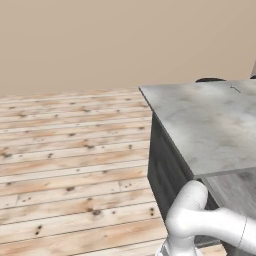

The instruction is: Take the pizza cutter from the drawer on the right and place it on the dining counter for cutting.

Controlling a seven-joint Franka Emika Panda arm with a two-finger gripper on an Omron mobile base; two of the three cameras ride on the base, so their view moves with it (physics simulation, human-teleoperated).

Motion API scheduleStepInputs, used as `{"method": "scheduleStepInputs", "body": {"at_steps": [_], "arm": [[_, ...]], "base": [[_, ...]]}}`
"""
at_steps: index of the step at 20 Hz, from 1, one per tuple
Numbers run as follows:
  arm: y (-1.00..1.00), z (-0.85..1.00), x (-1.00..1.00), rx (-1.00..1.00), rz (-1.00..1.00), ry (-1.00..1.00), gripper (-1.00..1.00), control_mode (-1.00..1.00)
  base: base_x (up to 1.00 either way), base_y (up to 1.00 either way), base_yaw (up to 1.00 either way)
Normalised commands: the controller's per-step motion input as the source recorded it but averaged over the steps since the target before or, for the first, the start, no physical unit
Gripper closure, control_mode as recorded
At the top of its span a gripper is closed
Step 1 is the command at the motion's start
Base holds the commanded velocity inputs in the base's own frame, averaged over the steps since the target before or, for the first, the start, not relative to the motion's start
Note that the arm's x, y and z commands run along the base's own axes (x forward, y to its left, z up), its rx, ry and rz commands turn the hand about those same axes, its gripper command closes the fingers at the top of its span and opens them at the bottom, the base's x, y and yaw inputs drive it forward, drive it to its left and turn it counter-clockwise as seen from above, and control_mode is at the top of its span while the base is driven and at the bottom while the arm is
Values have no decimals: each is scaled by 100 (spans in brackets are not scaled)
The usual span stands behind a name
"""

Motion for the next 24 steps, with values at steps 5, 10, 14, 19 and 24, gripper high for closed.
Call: {"method": "scheduleStepInputs", "body": {"at_steps": [5, 10, 14, 19, 24], "arm": [[57, 85, 42, -3, 5, 8, -100, -100], [56, 71, 27, -16, 8, 33, -100, -100], [78, 18, 42, -23, 25, 27, -100, -100], [58, 25, 53, -16, 38, 26, -100, -100], [67, 30, 57, -13, 30, 26, -100, -100]], "base": [[0, 0, 0], [0, 0, 0], [0, 0, 0], [0, 0, 0], [0, 0, 0]]}}
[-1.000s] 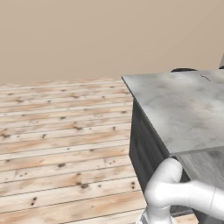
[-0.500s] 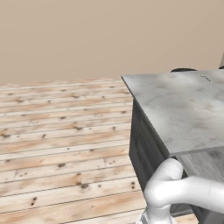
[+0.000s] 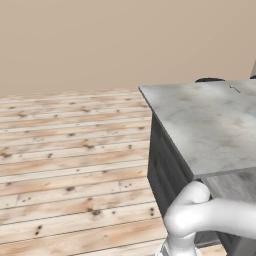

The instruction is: Take the pizza cutter from the drawer on the right and place it on the dining counter for cutting.

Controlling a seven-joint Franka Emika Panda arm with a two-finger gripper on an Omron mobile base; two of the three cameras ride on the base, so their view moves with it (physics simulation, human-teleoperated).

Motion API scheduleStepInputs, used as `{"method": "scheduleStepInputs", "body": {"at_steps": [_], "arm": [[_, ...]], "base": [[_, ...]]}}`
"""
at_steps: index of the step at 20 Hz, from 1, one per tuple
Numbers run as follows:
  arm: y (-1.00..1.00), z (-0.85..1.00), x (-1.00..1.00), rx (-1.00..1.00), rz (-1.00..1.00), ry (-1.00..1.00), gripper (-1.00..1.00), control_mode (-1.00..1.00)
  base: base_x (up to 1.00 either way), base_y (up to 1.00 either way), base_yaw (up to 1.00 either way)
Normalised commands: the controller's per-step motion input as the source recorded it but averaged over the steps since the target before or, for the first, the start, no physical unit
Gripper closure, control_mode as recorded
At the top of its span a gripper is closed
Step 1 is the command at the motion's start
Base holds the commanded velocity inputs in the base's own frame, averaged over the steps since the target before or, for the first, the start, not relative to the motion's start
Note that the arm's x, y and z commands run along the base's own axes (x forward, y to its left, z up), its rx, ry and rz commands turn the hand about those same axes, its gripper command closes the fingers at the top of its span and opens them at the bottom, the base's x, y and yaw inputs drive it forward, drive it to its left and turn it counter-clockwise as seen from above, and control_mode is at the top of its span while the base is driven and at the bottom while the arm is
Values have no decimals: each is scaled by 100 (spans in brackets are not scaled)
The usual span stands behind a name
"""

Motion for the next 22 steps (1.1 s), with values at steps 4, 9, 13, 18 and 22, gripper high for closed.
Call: {"method": "scheduleStepInputs", "body": {"at_steps": [4, 9, 13, 18, 22], "arm": [[32, 3, 21, -16, 25, 18, -100, -100], [14, -2, 1, -15, 27, 16, -100, -100], [4, -19, 0, -13, 26, 15, -100, -100], [27, -41, 20, -8, 18, 5, -100, -100], [18, -67, 51, -3, 13, 31, -100, -100]], "base": [[0, 0, 0], [0, 0, 0], [0, 0, 0], [0, 0, 0], [0, 0, 0]]}}
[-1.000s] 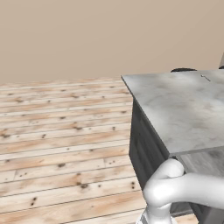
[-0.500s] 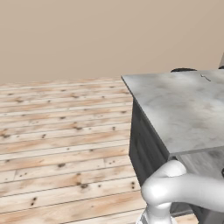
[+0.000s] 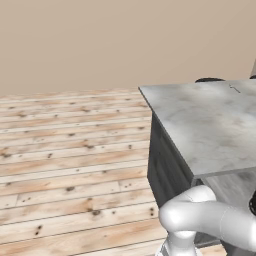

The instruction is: Take the pizza cutter from the drawer on the right and place it on the dining counter for cutting.

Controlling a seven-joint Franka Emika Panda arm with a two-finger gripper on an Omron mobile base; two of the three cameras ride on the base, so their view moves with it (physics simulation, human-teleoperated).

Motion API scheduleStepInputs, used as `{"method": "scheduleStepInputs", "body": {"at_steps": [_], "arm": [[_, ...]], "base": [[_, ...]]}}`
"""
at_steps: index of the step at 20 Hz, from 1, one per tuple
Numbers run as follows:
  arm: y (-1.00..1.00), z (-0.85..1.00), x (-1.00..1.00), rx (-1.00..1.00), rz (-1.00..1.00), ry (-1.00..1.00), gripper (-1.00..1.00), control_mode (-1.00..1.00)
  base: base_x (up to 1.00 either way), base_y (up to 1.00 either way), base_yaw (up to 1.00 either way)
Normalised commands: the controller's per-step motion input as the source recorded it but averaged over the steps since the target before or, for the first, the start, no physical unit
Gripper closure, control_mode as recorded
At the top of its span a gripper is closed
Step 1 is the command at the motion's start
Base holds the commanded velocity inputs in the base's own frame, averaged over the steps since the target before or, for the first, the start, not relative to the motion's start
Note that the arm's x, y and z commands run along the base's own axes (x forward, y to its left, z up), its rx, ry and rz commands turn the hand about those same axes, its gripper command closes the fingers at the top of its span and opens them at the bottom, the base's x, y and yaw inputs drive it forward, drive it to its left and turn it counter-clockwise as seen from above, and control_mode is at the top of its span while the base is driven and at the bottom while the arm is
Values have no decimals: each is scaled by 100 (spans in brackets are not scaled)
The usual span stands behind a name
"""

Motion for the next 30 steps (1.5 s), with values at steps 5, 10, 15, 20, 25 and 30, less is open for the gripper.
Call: {"method": "scheduleStepInputs", "body": {"at_steps": [5, 10, 15, 20, 25, 30], "arm": [[0, -77, 80, 0, 14, 56, -100, -100], [-6, -38, 64, 0, 13, 31, -100, -100], [0, 0, 0, 0, 0, 0, -100, -100], [0, -2, 0, 0, 0, 0, -100, -100], [-72, -13, 2, 16, 24, -9, -100, -100], [-39, -28, 15, 19, 28, -16, -100, -100]], "base": [[0, 0, 0], [0, 0, 0], [0, 0, 0], [0, 0, 0], [0, 0, 0], [0, 0, 0]]}}
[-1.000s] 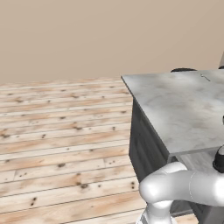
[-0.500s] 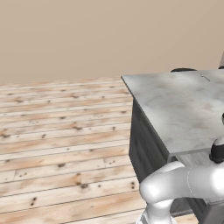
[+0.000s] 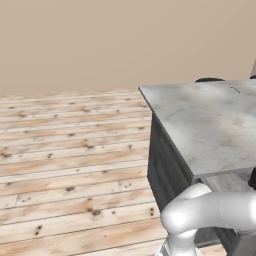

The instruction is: Take the pizza cutter from the drawer on the right and place it on the dining counter for cutting.

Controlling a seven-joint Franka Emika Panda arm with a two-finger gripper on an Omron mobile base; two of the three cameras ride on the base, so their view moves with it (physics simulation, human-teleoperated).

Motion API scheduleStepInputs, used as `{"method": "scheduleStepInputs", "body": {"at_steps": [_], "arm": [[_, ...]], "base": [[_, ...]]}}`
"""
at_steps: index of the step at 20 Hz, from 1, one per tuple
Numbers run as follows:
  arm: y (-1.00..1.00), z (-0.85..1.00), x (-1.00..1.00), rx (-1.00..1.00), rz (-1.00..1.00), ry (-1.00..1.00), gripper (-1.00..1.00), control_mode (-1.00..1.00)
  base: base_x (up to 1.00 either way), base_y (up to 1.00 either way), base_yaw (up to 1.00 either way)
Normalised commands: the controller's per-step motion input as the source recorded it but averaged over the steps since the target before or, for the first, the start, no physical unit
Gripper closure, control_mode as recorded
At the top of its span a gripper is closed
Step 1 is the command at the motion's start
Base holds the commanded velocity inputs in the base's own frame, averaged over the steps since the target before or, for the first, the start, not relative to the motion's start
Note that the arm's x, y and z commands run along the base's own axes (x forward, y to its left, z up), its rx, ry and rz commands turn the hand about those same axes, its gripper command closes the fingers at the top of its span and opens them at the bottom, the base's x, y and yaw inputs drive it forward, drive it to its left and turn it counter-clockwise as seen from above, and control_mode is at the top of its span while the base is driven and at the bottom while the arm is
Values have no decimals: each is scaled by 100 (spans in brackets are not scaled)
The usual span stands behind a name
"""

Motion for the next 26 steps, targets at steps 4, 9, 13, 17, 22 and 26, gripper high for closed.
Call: {"method": "scheduleStepInputs", "body": {"at_steps": [4, 9, 13, 17, 22, 26], "arm": [[0, -26, 13, 19, 15, 0, -100, -100], [-1, -18, 2, 24, 11, 0, -100, -100], [0, -11, 0, 13, 6, 0, -100, -100], [0, -12, 0, 5, 0, 0, -100, -100], [0, -4, 0, 2, 0, 0, -100, -100], [-4, -8, 16, 2, 0, 0, -100, -100]], "base": [[0, 0, 0], [0, 0, 0], [0, 0, 0], [0, 0, 0], [0, 0, 0], [0, 0, 0]]}}
